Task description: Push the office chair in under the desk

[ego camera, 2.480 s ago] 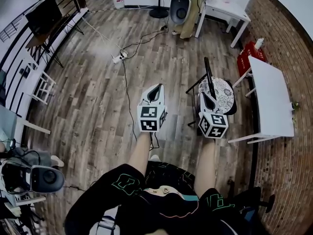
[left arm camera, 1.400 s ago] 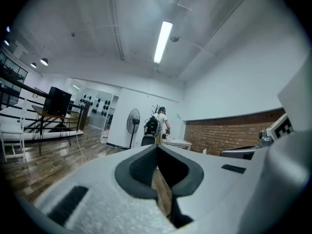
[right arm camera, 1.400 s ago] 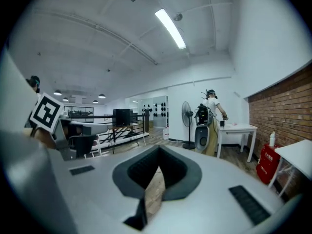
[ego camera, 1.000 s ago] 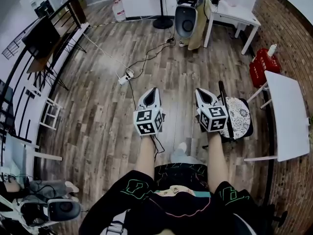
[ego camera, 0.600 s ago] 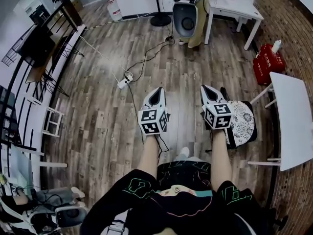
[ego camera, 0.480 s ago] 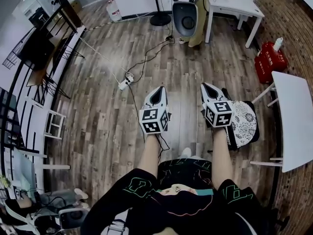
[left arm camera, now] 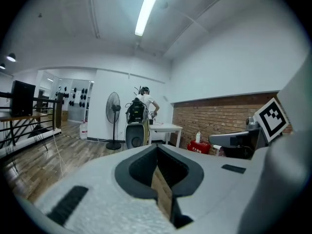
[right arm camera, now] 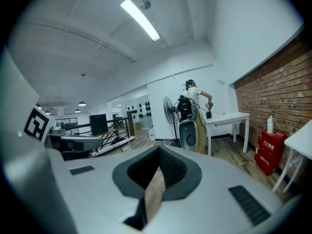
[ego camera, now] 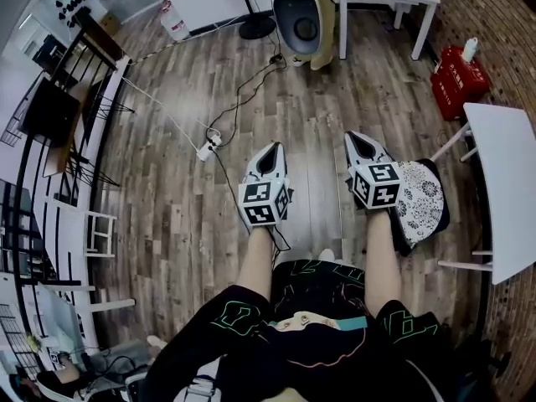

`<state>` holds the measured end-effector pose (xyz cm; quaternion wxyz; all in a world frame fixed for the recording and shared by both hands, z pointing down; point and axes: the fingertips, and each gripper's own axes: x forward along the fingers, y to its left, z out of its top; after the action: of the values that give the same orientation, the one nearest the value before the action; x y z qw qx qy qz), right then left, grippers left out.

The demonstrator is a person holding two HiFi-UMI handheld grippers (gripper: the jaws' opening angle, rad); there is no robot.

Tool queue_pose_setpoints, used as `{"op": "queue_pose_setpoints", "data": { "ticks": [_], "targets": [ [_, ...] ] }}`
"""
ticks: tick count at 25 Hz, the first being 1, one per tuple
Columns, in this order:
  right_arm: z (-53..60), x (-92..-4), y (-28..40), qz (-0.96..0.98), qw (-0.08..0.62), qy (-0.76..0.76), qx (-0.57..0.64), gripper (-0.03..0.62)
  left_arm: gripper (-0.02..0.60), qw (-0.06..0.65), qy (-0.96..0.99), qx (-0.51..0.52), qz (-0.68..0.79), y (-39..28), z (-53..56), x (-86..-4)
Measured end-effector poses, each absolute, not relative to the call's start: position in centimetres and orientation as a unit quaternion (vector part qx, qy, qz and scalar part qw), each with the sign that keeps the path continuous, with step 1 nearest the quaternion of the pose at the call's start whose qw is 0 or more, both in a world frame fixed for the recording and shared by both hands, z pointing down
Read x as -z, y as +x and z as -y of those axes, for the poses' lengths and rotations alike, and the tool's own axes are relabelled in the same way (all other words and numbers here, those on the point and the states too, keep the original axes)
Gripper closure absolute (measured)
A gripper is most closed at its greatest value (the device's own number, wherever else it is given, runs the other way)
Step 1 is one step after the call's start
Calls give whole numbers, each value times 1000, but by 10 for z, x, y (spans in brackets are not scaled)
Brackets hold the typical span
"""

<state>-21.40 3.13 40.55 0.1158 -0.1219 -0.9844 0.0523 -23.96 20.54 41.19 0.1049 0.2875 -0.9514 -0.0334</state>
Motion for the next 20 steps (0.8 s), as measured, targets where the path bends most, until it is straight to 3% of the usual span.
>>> {"op": "queue_pose_setpoints", "data": {
  "ticks": [20],
  "targets": [
    [146,-435,-270,977,142,134,-87,589,575,146,517,44,843,-375,7,-438]
  ]
}}
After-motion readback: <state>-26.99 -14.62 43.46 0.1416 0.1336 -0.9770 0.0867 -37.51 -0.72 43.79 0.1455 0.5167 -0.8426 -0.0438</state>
